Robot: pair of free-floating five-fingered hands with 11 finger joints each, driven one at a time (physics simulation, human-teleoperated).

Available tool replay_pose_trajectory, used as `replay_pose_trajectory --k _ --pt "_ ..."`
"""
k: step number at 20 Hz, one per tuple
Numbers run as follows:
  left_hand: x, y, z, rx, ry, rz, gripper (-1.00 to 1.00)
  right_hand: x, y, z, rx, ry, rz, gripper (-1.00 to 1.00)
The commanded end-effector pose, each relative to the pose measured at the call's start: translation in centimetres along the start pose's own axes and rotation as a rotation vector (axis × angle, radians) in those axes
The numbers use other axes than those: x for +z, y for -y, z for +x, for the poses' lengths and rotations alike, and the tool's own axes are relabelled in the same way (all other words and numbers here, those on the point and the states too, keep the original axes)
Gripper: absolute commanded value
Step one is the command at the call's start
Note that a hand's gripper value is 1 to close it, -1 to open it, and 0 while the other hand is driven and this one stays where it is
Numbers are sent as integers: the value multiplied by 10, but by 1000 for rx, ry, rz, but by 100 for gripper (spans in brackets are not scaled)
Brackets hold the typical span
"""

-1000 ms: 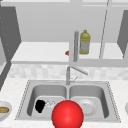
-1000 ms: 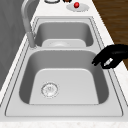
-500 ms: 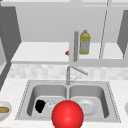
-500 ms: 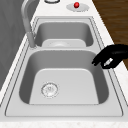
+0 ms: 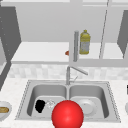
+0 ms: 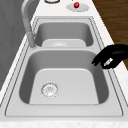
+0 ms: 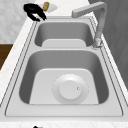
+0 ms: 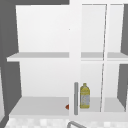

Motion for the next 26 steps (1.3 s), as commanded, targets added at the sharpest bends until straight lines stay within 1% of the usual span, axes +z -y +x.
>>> replay_pose_trajectory --k 1,5,13,19,26 --pt "0 0 0 0 0 0 0 13 -2 13 -1 59 4 100" --pt "0 0 0 0 0 0 0 24 -8 26 -15 91 17 100" --pt "0 0 0 0 0 0 0 43 -14 51 -23 172 25 100" --pt "0 0 0 0 0 0 0 56 -16 68 -12 241 20 100" --pt "0 0 0 0 0 0 0 68 -19 86 -11 333 26 100"
